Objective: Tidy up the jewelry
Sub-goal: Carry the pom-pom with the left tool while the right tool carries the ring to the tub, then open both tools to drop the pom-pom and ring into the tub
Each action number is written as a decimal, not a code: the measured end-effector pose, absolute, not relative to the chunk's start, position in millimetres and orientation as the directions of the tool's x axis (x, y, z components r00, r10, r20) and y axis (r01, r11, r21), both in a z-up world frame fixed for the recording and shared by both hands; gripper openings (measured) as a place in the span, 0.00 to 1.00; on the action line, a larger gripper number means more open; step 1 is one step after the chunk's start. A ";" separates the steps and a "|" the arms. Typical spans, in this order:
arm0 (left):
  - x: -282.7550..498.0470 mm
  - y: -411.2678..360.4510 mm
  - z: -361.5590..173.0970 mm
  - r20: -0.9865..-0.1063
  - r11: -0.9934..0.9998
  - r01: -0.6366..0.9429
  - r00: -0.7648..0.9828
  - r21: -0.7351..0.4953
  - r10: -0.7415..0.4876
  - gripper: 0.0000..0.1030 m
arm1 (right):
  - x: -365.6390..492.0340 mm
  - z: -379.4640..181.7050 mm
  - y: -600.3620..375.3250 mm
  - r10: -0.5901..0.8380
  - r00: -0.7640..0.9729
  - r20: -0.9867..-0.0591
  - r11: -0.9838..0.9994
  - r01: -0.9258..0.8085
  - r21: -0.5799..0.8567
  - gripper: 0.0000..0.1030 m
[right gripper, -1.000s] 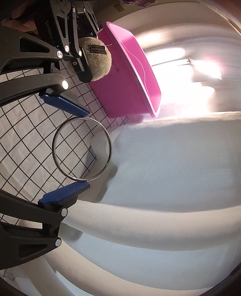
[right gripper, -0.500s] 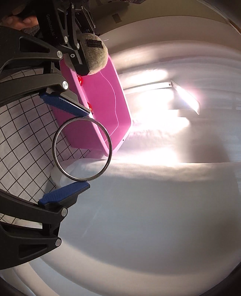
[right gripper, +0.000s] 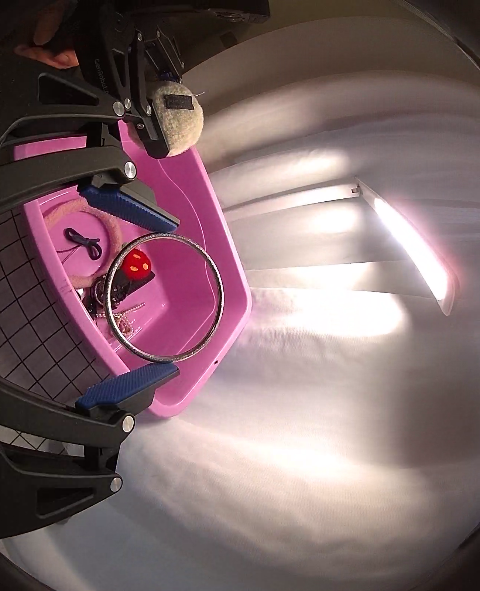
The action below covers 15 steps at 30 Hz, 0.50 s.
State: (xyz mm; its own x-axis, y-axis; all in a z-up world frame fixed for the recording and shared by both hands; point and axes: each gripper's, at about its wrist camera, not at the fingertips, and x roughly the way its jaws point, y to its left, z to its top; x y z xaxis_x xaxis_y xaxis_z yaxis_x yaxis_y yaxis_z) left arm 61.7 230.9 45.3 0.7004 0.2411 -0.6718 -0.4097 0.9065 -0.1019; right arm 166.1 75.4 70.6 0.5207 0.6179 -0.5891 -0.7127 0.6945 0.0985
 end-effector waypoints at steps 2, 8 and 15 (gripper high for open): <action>65.3 243.5 35.4 -0.693 0.905 -0.410 0.685 -0.113 0.223 0.57 | 172.8 64.0 86.5 0.608 0.509 -0.610 0.699 -0.707 0.106 0.68; 80.5 261.7 14.9 -0.740 0.905 -0.399 0.651 -0.146 0.168 0.57 | 191.5 34.6 112.8 0.556 0.461 -0.692 0.715 -0.690 0.114 0.68; 97.6 276.6 2.5 -0.765 0.901 -0.406 0.626 -0.153 0.153 0.57 | 210.2 8.4 135.0 0.500 0.416 -0.759 0.731 -0.673 0.113 0.68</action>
